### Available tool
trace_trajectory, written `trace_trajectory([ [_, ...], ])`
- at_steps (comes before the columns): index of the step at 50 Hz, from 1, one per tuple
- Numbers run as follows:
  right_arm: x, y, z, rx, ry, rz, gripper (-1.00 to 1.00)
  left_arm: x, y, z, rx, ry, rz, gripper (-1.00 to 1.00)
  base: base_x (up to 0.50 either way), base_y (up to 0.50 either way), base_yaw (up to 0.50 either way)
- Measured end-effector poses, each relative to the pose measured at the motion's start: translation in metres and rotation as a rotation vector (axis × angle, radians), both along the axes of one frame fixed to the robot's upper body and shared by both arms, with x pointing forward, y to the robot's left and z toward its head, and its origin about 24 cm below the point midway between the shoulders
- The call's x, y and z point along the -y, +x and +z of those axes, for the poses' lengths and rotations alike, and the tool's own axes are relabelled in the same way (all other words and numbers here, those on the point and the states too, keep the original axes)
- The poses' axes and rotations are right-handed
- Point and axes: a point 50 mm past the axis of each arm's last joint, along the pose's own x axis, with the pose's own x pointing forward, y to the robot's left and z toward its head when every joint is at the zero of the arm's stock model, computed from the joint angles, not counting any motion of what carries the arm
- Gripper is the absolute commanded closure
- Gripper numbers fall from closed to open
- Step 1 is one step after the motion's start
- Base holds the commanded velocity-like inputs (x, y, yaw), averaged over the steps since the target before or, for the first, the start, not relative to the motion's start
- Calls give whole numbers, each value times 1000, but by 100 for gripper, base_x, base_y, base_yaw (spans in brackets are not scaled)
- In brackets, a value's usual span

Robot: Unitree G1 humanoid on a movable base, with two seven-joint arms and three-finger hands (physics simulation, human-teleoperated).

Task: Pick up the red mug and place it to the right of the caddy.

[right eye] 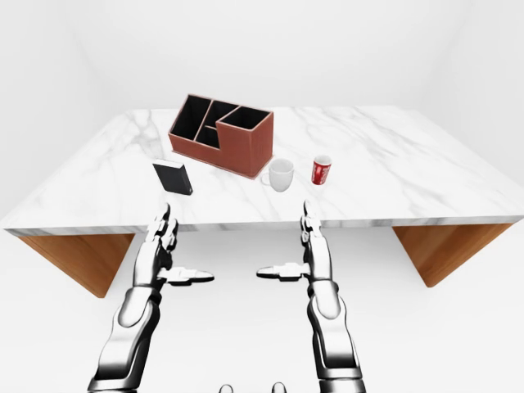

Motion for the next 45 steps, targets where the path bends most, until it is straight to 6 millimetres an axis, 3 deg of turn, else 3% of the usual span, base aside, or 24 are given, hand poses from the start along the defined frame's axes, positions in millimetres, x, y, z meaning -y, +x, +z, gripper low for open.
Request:
trace_trajectory([
  [27, 3, -30, 43, 136, -38, 7, -95, 6, -34, 51, 173, 49, -47, -100, 0, 0, 0],
  [45, 4, -51, 75, 268, -45, 8, -95, 11, -51, 74, 269, 64, -63, -100, 0, 0, 0],
])
